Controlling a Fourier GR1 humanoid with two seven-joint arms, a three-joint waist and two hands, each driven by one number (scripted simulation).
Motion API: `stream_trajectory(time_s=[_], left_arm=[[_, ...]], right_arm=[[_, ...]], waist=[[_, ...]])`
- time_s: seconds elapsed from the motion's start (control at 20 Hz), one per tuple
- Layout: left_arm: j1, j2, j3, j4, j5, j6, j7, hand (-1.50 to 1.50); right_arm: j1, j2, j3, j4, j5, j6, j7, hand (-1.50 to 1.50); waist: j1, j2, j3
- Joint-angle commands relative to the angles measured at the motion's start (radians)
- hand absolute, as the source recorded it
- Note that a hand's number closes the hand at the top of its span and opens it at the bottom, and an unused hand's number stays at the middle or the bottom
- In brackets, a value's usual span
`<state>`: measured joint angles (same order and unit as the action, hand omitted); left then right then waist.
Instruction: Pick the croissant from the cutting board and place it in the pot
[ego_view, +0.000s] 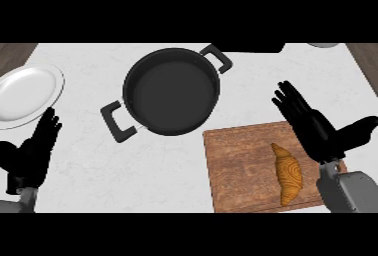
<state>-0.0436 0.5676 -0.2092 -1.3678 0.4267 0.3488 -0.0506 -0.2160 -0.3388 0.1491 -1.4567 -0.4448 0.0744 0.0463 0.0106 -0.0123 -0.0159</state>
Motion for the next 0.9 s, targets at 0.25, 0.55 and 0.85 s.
stream_trajectory(time_s=[0.25, 0.55, 0.85], left_arm=[[0.044, 0.099, 0.028, -0.006, -0.083, 0.048, -0.005, 0.0], [0.09, 0.084, -0.007, -0.028, -0.078, 0.029, 0.015, 0.0], [0.081, 0.06, -0.032, -0.057, -0.121, 0.059, 0.027, 0.0]], right_arm=[[0.267, -0.218, -0.164, 0.002, 0.26, -0.383, 0.135, 1.5], [0.362, -0.371, -0.111, -0.121, 0.722, -0.666, -0.041, -1.5], [0.662, -0.328, -0.017, -0.486, 0.944, -0.78, 0.195, -1.5]], waist=[[-0.106, -0.009, 0.01], [-0.107, -0.017, 0.011], [-0.068, 0.002, 0.011]])
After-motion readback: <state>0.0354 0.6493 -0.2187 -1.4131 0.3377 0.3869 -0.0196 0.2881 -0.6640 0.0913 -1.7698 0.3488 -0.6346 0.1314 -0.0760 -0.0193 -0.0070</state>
